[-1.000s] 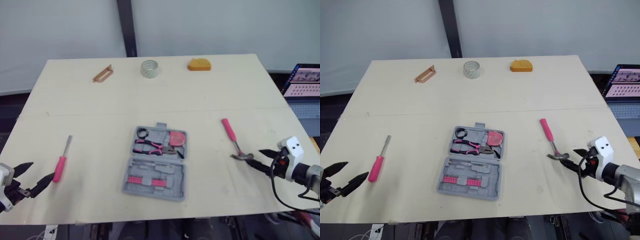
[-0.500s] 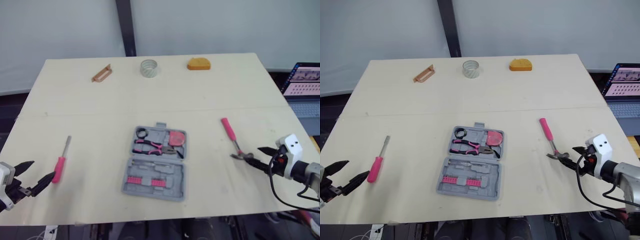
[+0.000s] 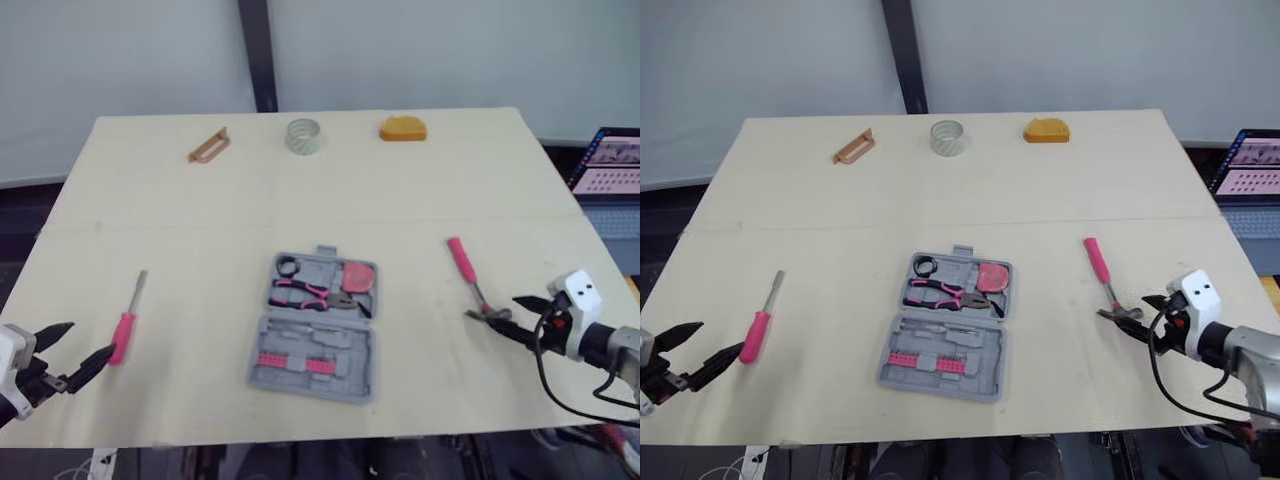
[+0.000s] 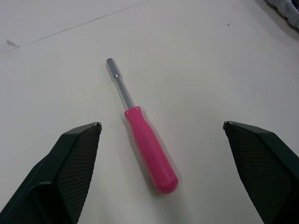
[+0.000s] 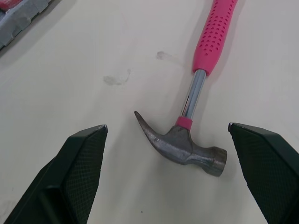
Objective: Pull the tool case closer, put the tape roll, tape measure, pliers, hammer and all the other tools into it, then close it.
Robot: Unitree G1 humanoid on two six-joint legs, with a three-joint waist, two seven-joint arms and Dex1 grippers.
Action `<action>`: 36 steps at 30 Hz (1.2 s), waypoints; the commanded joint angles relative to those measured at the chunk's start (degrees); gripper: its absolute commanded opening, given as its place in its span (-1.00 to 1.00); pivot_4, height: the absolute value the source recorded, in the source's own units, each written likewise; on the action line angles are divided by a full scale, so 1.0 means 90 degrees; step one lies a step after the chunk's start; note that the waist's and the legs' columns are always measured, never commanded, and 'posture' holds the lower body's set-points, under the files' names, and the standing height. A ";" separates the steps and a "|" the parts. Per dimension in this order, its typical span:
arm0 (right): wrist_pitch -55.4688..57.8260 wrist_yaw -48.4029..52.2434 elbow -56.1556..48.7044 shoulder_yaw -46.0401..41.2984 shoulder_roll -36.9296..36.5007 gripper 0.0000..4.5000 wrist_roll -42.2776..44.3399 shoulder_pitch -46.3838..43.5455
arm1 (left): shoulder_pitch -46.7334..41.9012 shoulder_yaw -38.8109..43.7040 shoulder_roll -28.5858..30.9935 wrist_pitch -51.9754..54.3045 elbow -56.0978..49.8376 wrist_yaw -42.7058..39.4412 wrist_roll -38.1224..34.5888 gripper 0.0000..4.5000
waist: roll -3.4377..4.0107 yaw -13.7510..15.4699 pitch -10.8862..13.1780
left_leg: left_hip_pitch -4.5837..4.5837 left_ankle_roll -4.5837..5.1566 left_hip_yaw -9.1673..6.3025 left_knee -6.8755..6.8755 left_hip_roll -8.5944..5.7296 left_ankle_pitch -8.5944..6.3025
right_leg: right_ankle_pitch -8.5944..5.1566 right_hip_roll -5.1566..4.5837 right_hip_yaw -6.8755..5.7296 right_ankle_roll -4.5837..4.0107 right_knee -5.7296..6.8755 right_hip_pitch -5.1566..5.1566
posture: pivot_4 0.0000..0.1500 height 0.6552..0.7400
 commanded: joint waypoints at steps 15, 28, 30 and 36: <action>-0.0095 -0.0031 0.0057 -0.0292 -0.0090 0.95 0.0091 0.0122 | 0.0037 0.0215 0.0043 -0.0075 0.0032 0.0091 -0.0029 1.00 | -0.0001 0.0069 0.0001 | 0.0000 -0.0011 0.0102 -0.0007 0.0024 -0.0004 | 0.0007 0.0032 0.0114 -0.0011 0.0020 -0.0079 | 1.00 1.00; -0.0141 -0.0117 0.0897 -0.0718 -0.0156 0.95 0.0205 0.0034 | 0.0626 0.1306 -0.0485 0.0010 0.0481 0.0739 -0.0318 1.00 | -0.0006 0.0046 0.0002 | 0.0004 -0.0007 0.0135 -0.0009 0.0036 -0.0009 | 0.0012 0.0043 0.0143 -0.0014 0.0018 -0.0093 | 1.00 1.00; -0.0188 -0.0091 0.0994 -0.0740 -0.0173 0.95 0.0205 -0.0002 | 0.0663 0.1299 -0.0536 0.0010 0.0486 0.0767 -0.0320 1.00 | -0.0006 0.0055 0.0002 | 0.0004 -0.0007 0.0138 -0.0009 0.0037 -0.0009 | 0.0013 0.0044 0.0146 -0.0016 0.0019 -0.0094 | 1.00 1.00; -0.0349 0.0013 0.1222 -0.0842 -0.0248 0.95 0.0230 -0.0061 | 0.0727 0.1104 -0.0738 0.0008 0.0192 0.0860 -0.0337 1.00 | -0.0006 0.0080 0.0002 | 0.0004 -0.0007 0.0140 -0.0007 0.0038 -0.0009 | 0.0015 0.0044 0.0149 -0.0018 0.0019 -0.0097 | 1.00 1.00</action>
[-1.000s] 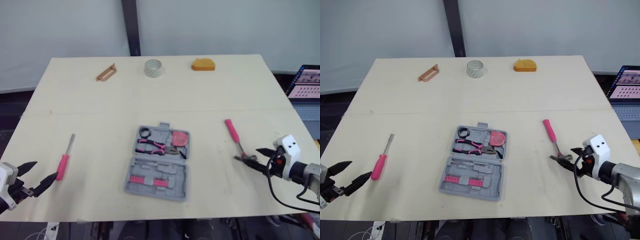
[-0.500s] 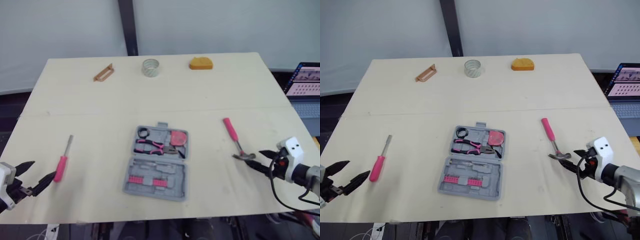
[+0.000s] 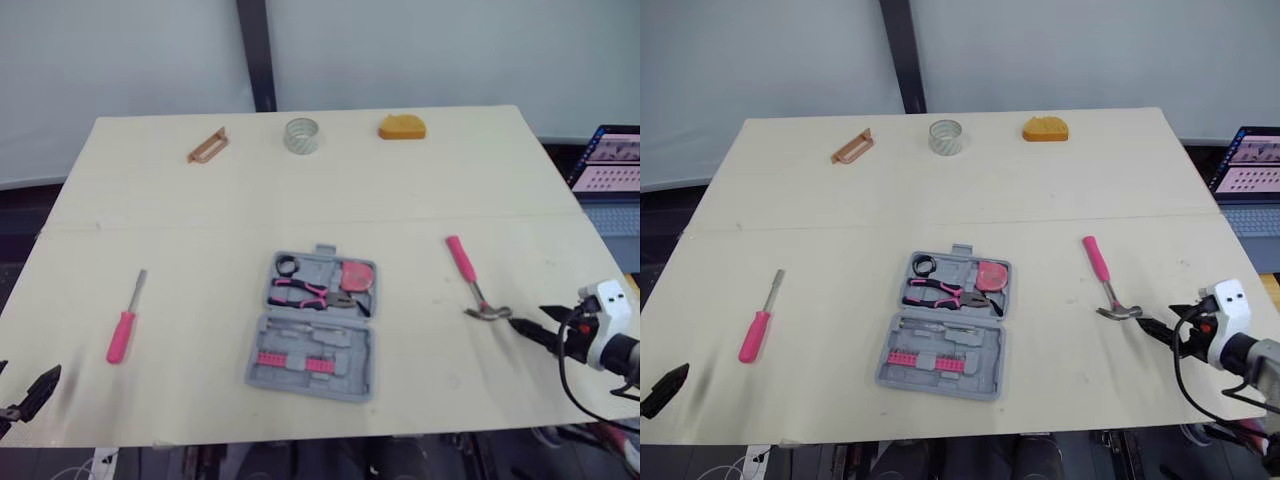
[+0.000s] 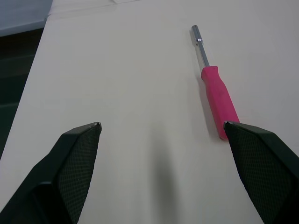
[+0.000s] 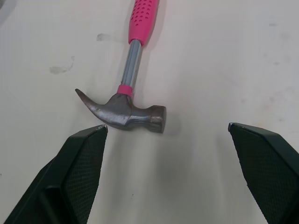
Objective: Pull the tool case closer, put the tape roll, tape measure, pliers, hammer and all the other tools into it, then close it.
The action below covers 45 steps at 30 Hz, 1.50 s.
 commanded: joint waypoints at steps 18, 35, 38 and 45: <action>0.1336 -0.1202 -0.1807 0.0302 0.0393 0.95 0.0249 -0.0211 | -0.1221 -0.2472 0.0558 0.0779 -0.2552 -0.0815 -0.0157 1.00 | 0.0004 0.0066 -0.0002 | -0.0006 -0.0024 0.0013 0.0041 0.0044 -0.0016 | 0.0015 0.0058 0.0022 -0.0016 -0.0002 -0.0003 | 1.00 1.00; 0.1817 -0.2287 -0.2096 0.0976 0.0800 0.14 -0.0290 -0.0725 | -0.3967 -0.5298 0.0142 0.1275 -0.3232 -0.1041 0.0000 1.00 | 0.0006 0.0056 -0.0002 | -0.0011 -0.0023 0.0038 0.0064 0.0055 -0.0020 | 0.0016 0.0075 0.0045 -0.0017 0.0013 -0.0021 | 1.00 1.00; 0.1811 -0.2334 -0.1934 0.1077 0.0833 0.14 -0.0355 -0.0861 | -0.4123 -0.5525 0.0031 0.1184 -0.3183 -0.1060 0.0087 1.00 | 0.0006 0.0049 -0.0002 | -0.0013 -0.0020 0.0039 0.0063 0.0055 -0.0022 | 0.0016 0.0076 0.0045 -0.0017 0.0011 -0.0022 | 1.00 1.00; 0.1690 -0.2434 -0.1396 0.1252 0.0928 0.14 -0.0581 -0.1093 | -0.4377 -0.5769 -0.0192 0.1045 -0.3063 -0.1031 0.0230 1.00 | 0.0006 0.0060 -0.0002 | -0.0018 -0.0009 0.0043 0.0063 0.0054 -0.0029 | 0.0016 0.0076 0.0048 -0.0017 0.0007 -0.0025 | 1.00 1.00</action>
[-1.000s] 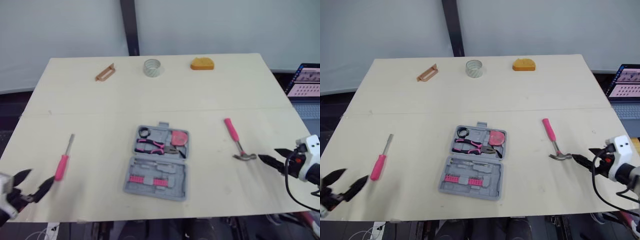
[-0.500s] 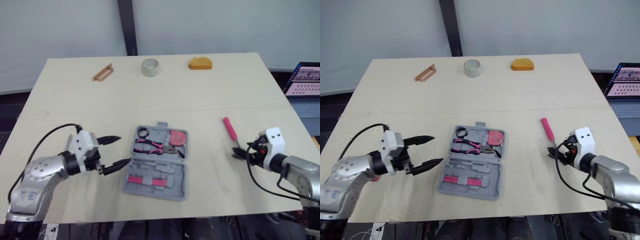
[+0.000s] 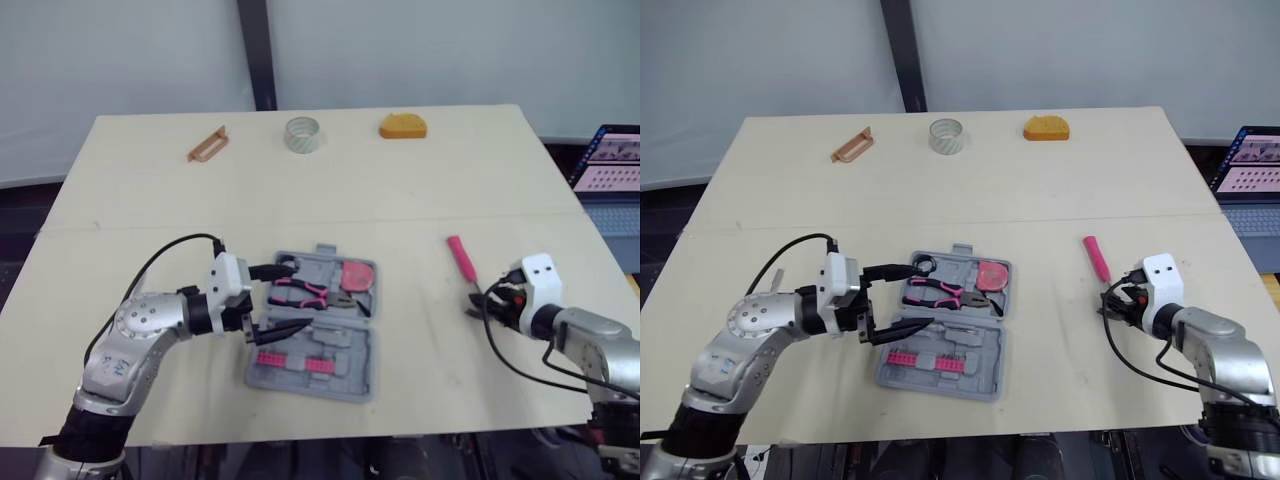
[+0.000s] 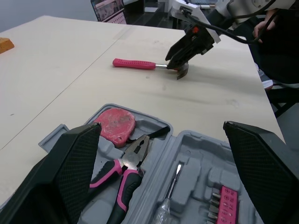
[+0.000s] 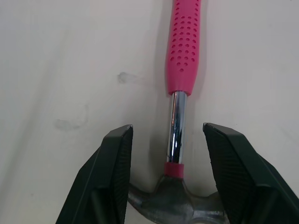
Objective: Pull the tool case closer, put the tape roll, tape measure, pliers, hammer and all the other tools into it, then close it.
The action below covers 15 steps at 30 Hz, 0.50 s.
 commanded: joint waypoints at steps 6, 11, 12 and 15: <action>-0.0198 -0.0182 0.0432 0.0071 0.0159 0.14 -0.0213 -0.0128 | -0.0170 -0.0050 -0.0120 -0.0167 -0.0038 0.0025 0.0086 1.00 | 0.0000 -0.0007 0.0000 | 0.0000 0.0006 0.0006 0.0002 0.0000 -0.0004 | 0.0000 0.0000 0.0003 0.0001 -0.0001 -0.0001 | 1.00 1.00; -0.0049 -0.0230 0.0544 0.0153 0.0173 0.14 -0.0252 -0.0156 | -0.0184 -0.0098 -0.0155 -0.0176 -0.0079 0.0065 0.0112 1.00 | 0.0000 -0.0007 0.0000 | 0.0000 0.0007 0.0006 0.0007 0.0000 -0.0004 | 0.0000 0.0000 0.0004 0.0001 -0.0001 0.0001 | 1.00 1.00; -0.0025 -0.0217 0.0543 0.0157 0.0171 0.14 -0.0246 -0.0150 | -0.0186 -0.0104 -0.0159 -0.0177 -0.0081 0.0070 0.0116 1.00 | 0.0000 -0.0007 0.0000 | 0.0000 0.0007 0.0006 0.0010 0.0000 -0.0004 | 0.0000 0.0000 0.0005 0.0001 0.0000 0.0002 | 1.00 1.00; -0.0002 -0.0199 0.0536 0.0146 0.0178 -0.10 -0.0260 -0.0138 | -0.0194 -0.0119 -0.0166 -0.0183 -0.0081 0.0087 0.0120 1.00 | 0.0000 0.0001 0.0000 | 0.0000 0.0007 0.0006 0.0016 0.0001 -0.0004 | 0.0001 0.0001 0.0006 0.0001 0.0003 0.0003 | 1.00 1.00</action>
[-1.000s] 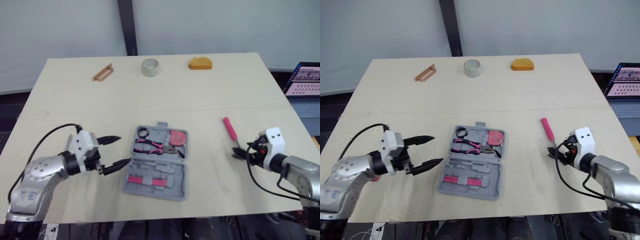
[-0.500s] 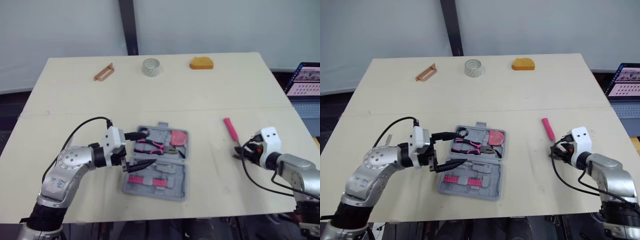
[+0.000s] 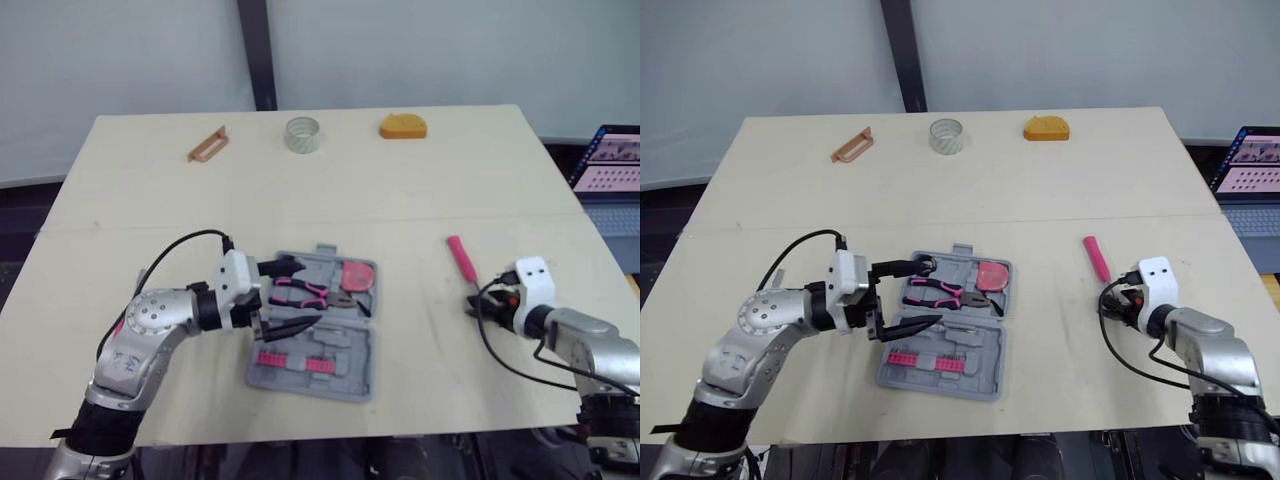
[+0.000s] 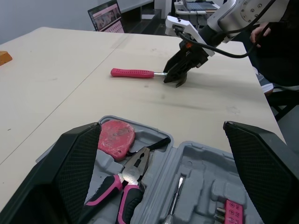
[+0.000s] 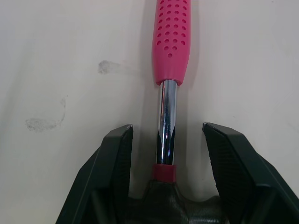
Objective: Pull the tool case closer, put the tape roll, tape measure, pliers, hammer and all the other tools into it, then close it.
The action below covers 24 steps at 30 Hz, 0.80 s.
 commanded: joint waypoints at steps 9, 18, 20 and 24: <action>0.0032 -0.0044 0.0043 -0.0007 0.0022 -0.97 -0.0068 0.0128 | -0.0130 -0.0011 -0.0106 -0.0147 -0.0031 0.0044 0.0102 1.00 | -0.0003 -0.0006 -0.0002 | 0.0004 0.0000 0.0001 0.0004 0.0002 0.0000 | 0.0000 0.0003 0.0006 0.0000 0.0002 0.0003 | 1.00 1.00; -0.0298 0.0455 -0.0369 0.0156 -0.0355 -0.97 -0.0045 0.0090 | -0.0054 0.0084 -0.0083 -0.0188 0.0049 0.0070 0.0151 1.00 | -0.0003 -0.0005 -0.0002 | 0.0003 0.0000 0.0003 0.0004 0.0001 0.0000 | 0.0000 0.0003 0.0008 0.0000 0.0001 0.0001 | 1.00 1.00; -0.0250 0.0805 -0.0743 0.0355 -0.0624 -0.97 0.0010 0.0033 | 0.0057 0.0245 0.0021 -0.0197 0.0025 0.0124 0.0171 1.00 | -0.0001 -0.0014 -0.0001 | 0.0001 0.0000 0.0007 0.0002 0.0001 0.0000 | 0.0000 0.0003 0.0013 0.0000 0.0001 -0.0004 | 1.00 1.00; 0.0151 0.1590 -0.1775 0.0816 -0.1211 -0.97 0.0275 -0.0200 | 0.0681 0.0814 0.0302 -0.0082 -0.0303 0.0193 -0.0019 1.00 | 0.0000 -0.0054 0.0000 | -0.0025 0.0000 0.0044 -0.0005 0.0005 0.0000 | 0.0000 0.0006 0.0048 0.0000 0.0020 -0.0065 | 1.00 1.00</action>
